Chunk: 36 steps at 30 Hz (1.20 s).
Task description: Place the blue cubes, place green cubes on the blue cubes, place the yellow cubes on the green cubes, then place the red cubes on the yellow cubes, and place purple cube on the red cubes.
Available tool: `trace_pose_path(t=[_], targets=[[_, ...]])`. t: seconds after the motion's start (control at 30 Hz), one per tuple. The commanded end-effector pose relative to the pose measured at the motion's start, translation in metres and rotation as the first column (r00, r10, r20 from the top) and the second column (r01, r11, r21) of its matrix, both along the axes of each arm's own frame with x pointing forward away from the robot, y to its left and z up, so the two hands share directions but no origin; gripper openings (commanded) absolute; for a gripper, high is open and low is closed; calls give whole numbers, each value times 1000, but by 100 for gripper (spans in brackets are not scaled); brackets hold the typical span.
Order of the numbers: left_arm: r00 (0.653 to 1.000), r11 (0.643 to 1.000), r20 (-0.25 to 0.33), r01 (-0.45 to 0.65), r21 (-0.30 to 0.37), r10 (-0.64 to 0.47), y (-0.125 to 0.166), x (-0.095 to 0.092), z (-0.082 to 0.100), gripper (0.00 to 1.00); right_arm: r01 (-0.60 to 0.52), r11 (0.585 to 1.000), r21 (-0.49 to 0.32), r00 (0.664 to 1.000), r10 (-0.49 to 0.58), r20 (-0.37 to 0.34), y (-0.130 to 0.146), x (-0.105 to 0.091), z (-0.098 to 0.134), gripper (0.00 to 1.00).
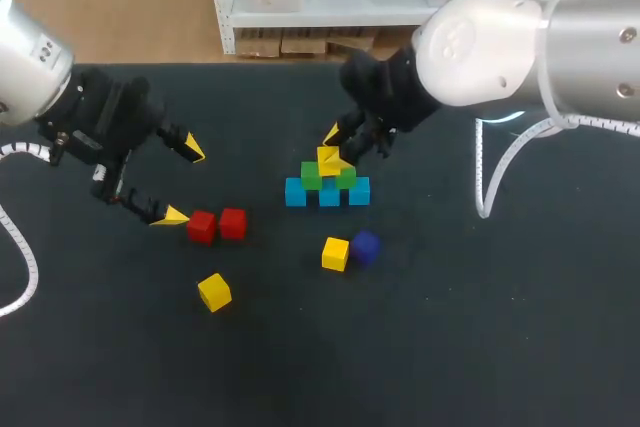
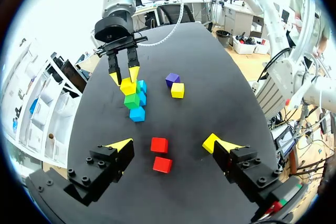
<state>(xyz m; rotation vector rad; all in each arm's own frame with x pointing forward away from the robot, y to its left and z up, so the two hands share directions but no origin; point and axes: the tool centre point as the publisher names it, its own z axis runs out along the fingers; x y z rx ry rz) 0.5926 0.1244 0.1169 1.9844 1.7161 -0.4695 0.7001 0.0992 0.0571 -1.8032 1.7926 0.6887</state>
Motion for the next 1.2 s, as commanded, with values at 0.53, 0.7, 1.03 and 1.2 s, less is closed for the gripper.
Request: trace_pose_path(t=[0.53, 0.7, 1.03, 1.2], targets=[[1000, 1000, 4, 2, -5, -2, 2, -1, -1, 100, 23, 1000, 11, 999, -24, 43, -38, 1, 27, 100], [1000, 1000, 4, 2, -5, -2, 2, -1, -1, 100, 36, 999, -6, 996, -36, 76, -67, -12, 37, 100], [1000, 1000, 4, 2, -5, -2, 2, -1, -1, 100, 146, 989, 4, 987, -146, 71, -102, -61, 34, 100], [1000, 1000, 4, 2, -5, -2, 2, -1, -1, 100, 169, 985, 18, 985, -170, 39, -98, -85, 24, 100]])
